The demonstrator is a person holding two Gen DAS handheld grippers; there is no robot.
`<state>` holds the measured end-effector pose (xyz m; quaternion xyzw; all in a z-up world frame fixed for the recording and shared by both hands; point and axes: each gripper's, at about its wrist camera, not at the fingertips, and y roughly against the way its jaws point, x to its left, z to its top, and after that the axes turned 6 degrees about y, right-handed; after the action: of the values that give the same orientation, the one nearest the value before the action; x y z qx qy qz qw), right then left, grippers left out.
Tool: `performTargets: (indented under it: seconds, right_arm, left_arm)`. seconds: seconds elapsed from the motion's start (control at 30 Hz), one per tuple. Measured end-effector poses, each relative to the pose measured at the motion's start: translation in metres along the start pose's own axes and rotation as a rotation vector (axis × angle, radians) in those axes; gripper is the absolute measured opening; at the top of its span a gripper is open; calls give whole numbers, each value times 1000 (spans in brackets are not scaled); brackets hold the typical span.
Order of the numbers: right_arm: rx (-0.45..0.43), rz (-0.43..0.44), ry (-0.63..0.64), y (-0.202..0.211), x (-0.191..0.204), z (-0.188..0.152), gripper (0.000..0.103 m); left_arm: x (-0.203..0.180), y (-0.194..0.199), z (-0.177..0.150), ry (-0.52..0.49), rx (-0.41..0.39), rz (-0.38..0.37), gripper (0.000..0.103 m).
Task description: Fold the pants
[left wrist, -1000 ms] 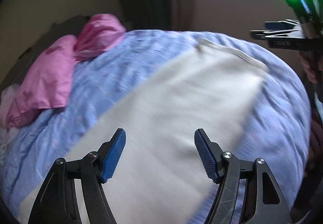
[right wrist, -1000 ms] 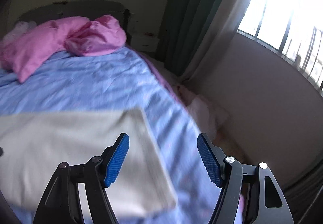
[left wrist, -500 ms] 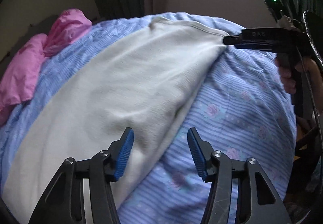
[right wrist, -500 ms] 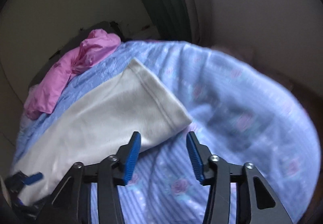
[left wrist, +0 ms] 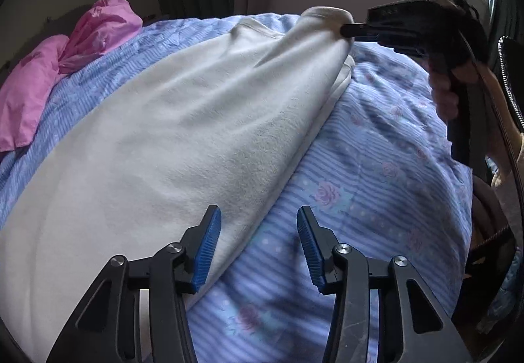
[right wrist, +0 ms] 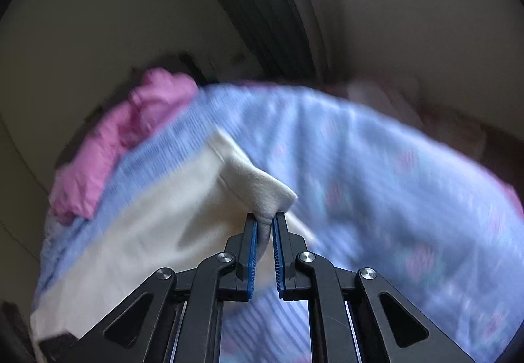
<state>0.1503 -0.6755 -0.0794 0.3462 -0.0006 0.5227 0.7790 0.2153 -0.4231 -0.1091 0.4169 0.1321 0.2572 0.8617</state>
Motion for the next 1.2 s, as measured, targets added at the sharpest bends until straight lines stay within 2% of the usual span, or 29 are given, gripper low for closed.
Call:
performTargets:
  seconds: [0.1, 0.17, 0.23, 0.33, 0.43, 0.47, 0.53, 0.63, 0.73, 0.77, 0.8, 0.83, 0.87, 0.9, 0.93, 0.97, 1.03, 1.07, 1.1, 1.13, 1.2]
  right_arm:
    - [96, -12, -5, -23, -2, 4, 11]
    - [141, -55, -31, -31, -11, -7, 20]
    - [126, -79, -91, -26, -23, -18, 48]
    - [101, -46, -175, -10, -32, -31, 50]
    - [61, 66, -227, -2, -30, -34, 59]
    - [81, 116, -269, -9, -31, -34, 59]
    - [114, 163, -327, -22, -33, -35, 59]
    - [123, 136, -378, -39, -35, -40, 60]
    - [93, 149, -428, -46, -37, -42, 67]
    - [83, 133, -436, -49, -36, -40, 67]
    - [86, 112, -442, -51, -37, -39, 62]
    - [97, 87, -444, -53, -37, -38, 38]
    - [109, 61, -442, -55, -37, -36, 28]
    - [118, 76, -449, -51, -38, -35, 19]
    - [104, 98, -462, -43, -38, -35, 18]
    - [48, 104, -444, -20, -35, -32, 18]
    - [-39, 86, -395, 19, -32, -30, 17]
    - [-50, 66, -385, 23, -31, -31, 17]
    - [-26, 41, -384, 19, -32, -31, 17]
    - [42, -4, -412, 4, -38, -35, 17]
    - [105, -28, -456, -16, -47, -46, 17]
  left_arm:
    - [0, -4, -1, 15, 11, -1, 50]
    - [-3, -1, -1, 6, 9, -4, 53]
    - [-7, 2, -2, -5, 6, -17, 56]
    - [-12, 11, -3, -16, -18, -35, 56]
    - [-13, 20, 0, -8, -48, -26, 56]
    - [-13, 22, 2, 0, -56, -19, 56]
    - [-12, 26, 6, 16, -74, -9, 56]
    - [-10, 28, 13, 19, -86, 1, 56]
    - [-6, 26, 16, 42, -86, 4, 56]
    - [-5, 25, 17, 59, -83, 4, 56]
    - [-3, 25, 17, 75, -78, 0, 56]
    - [-2, 24, 17, 91, -73, -6, 56]
    - [0, 25, 17, 108, -67, -14, 56]
    - [2, 28, 16, 120, -69, -35, 56]
    - [3, 33, 15, 121, -85, -58, 57]
    - [2, 35, 15, 117, -93, -64, 61]
    - [1, 38, 14, 107, -102, -59, 67]
    - [0, 36, 15, 108, -93, -47, 66]
    - [0, 33, 15, 112, -81, -38, 66]
    - [0, 31, 15, 115, -71, -35, 66]
    - [-4, 29, 12, 99, -59, -39, 66]
